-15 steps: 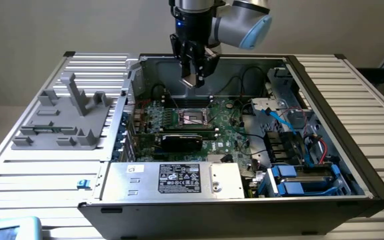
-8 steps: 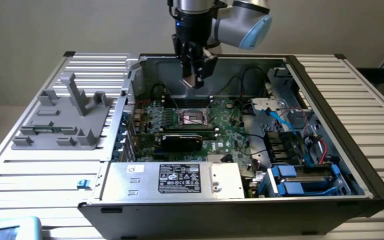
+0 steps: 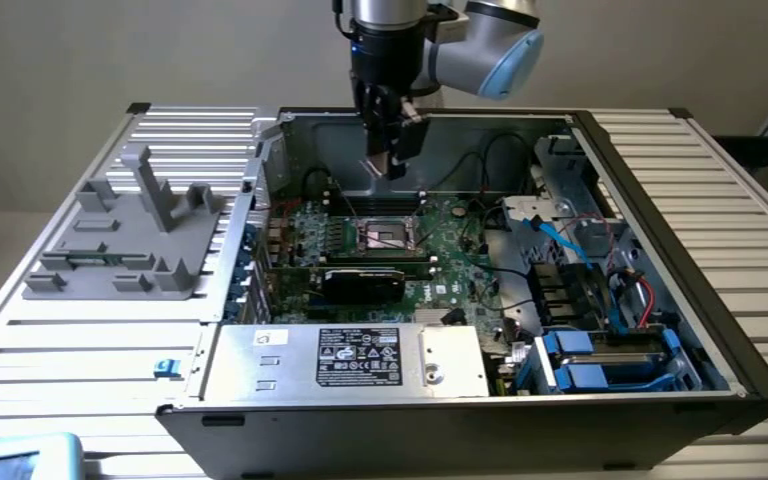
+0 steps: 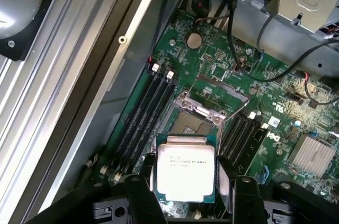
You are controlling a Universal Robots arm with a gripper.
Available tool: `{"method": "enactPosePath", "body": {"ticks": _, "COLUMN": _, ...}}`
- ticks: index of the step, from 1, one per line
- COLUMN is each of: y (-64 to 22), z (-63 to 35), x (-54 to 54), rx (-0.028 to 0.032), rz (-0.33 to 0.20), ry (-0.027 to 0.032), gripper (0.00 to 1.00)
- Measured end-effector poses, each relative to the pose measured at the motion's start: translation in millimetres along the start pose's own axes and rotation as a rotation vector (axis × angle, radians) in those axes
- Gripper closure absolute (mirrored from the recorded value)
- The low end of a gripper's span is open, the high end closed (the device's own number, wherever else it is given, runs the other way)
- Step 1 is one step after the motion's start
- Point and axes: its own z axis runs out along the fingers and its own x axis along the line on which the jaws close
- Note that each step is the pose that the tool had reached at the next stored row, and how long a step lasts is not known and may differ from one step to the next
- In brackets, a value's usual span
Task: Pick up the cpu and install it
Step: 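Place the cpu into insertion slot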
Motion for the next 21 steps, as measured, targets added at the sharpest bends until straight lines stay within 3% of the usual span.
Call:
{"method": "enactPosePath", "body": {"ticks": 10, "y": 0.0, "z": 2.0, "x": 0.0, "rx": 0.0005, "rz": 0.143, "ry": -0.0044, "gripper": 0.44}}
{"method": "enactPosePath", "body": {"ticks": 14, "y": -0.1, "z": 2.7, "x": 0.0, "rx": 0.0018, "rz": 0.190, "ry": -0.0091, "gripper": 0.44}}
{"method": "enactPosePath", "body": {"ticks": 19, "y": -0.1, "z": 3.1, "x": 0.0, "rx": 0.0041, "rz": 0.238, "ry": -0.0155, "gripper": 0.44}}
{"method": "enactPosePath", "body": {"ticks": 21, "y": -0.1, "z": 3.1, "x": 0.0, "rx": 0.0040, "rz": 0.238, "ry": -0.0155, "gripper": 0.44}}
